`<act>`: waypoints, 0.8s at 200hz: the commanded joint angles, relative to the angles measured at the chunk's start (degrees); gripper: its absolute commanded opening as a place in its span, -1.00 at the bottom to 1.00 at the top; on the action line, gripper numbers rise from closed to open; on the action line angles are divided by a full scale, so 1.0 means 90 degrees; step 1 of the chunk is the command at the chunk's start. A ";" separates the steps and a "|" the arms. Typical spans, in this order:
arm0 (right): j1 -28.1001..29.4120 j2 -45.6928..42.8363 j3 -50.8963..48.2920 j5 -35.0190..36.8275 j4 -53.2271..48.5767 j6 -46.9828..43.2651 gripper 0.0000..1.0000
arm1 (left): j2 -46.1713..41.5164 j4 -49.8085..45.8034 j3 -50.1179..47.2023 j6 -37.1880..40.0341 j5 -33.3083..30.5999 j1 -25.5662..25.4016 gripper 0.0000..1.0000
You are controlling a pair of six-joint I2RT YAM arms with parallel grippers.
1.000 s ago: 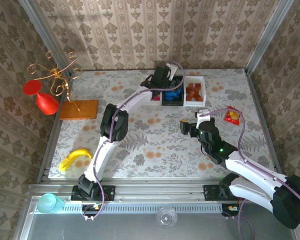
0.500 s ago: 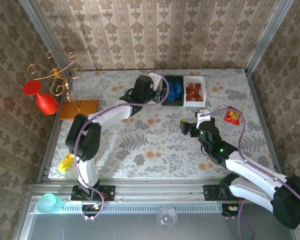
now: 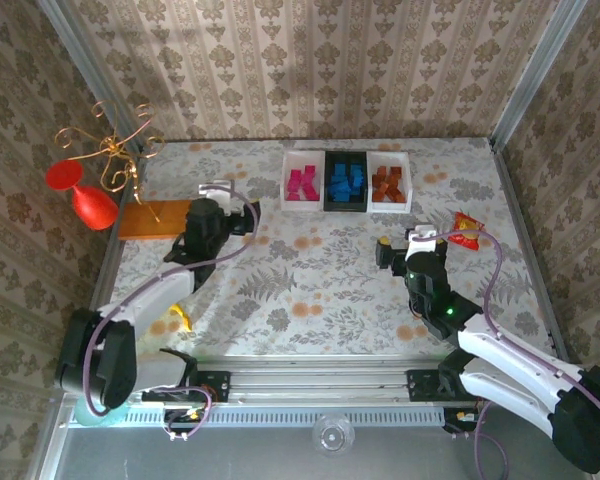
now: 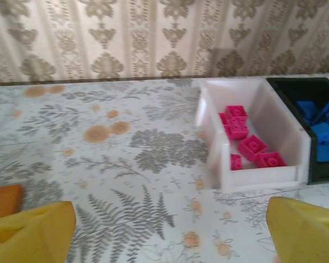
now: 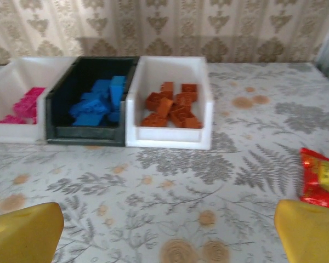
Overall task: Sort the legos into containers by color
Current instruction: Place the lego in the container, then reset both arms
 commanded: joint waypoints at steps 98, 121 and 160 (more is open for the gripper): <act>-0.1327 -0.0902 0.0106 0.0872 -0.0148 -0.0078 1.00 | -0.1242 0.0297 -0.1101 -0.0170 -0.0310 0.1101 1.00; -0.1377 -0.0567 0.0217 0.0852 0.0020 -0.0194 1.00 | -0.1317 0.0289 -0.1163 -0.0067 -0.0441 0.1192 1.00; -0.1931 0.0352 0.0703 0.1091 0.0019 -0.0507 1.00 | -0.1356 0.0495 -0.1434 0.0114 -0.0922 0.1450 1.00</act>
